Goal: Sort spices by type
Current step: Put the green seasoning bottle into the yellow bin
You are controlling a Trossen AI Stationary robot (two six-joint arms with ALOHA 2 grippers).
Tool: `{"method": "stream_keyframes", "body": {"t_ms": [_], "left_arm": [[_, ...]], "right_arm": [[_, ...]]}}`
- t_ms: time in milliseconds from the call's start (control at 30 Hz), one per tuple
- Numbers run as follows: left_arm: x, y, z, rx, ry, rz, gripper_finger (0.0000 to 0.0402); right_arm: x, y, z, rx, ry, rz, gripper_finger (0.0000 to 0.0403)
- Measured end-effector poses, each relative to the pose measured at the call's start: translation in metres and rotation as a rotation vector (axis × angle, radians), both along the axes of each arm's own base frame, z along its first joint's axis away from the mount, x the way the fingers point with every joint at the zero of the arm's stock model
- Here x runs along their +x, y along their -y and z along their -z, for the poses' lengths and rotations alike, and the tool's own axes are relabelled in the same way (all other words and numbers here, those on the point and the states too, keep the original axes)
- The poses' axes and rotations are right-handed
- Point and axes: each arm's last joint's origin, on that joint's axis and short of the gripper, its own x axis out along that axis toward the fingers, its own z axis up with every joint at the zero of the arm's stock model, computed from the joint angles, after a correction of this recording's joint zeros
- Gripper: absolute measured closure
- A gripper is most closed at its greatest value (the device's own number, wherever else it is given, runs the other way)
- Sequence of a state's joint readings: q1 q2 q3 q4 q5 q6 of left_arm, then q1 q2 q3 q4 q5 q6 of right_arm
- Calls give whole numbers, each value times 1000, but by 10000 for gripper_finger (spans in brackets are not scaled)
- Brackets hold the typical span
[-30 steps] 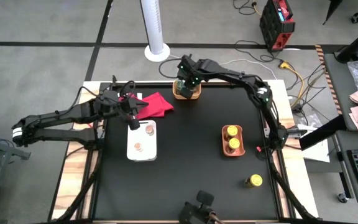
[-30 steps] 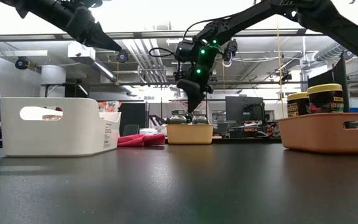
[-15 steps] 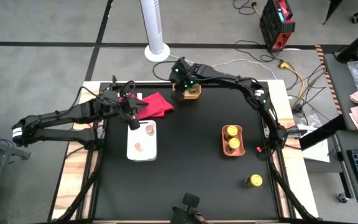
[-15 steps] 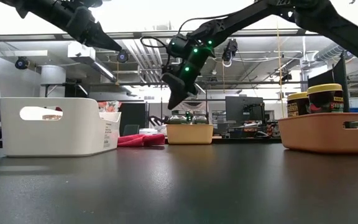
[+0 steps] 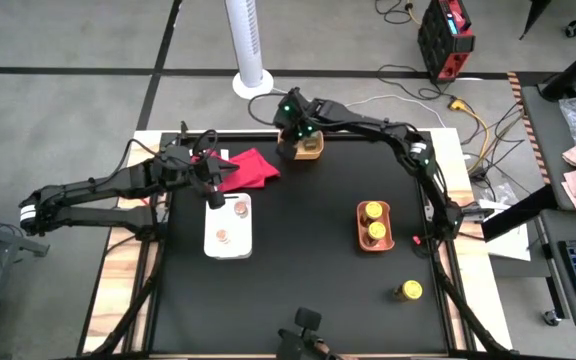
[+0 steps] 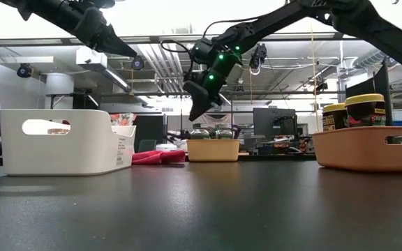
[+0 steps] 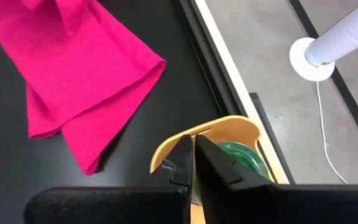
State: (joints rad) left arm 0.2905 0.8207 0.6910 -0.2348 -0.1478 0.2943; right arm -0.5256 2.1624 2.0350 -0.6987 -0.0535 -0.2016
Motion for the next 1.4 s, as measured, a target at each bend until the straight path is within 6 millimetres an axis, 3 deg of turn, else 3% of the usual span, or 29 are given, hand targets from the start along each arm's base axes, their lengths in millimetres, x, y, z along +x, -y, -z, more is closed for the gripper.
{"method": "stream_keyframes", "body": {"t_ms": [800, 933, 1067, 1200, 1400], "left_arm": [[0, 0, 0, -7, 4, -3, 402], [0, 0, 0, -8, 0, -3, 402], [0, 0, 1, -11, -8, -3, 402], [0, 0, 1, -11, -9, -3, 402], [0, 0, 1, -10, -8, -3, 402]], "right_arm": [[-4, 17, 0, -69, 44, 115, 393], [-8, 14, -11, -77, 3, 56, 393], [-17, 2, -19, 22, -54, -152, 393], [-23, -5, -9, 107, -117, -193, 393], [-16, -2, 12, 71, -65, -155, 393]]}}
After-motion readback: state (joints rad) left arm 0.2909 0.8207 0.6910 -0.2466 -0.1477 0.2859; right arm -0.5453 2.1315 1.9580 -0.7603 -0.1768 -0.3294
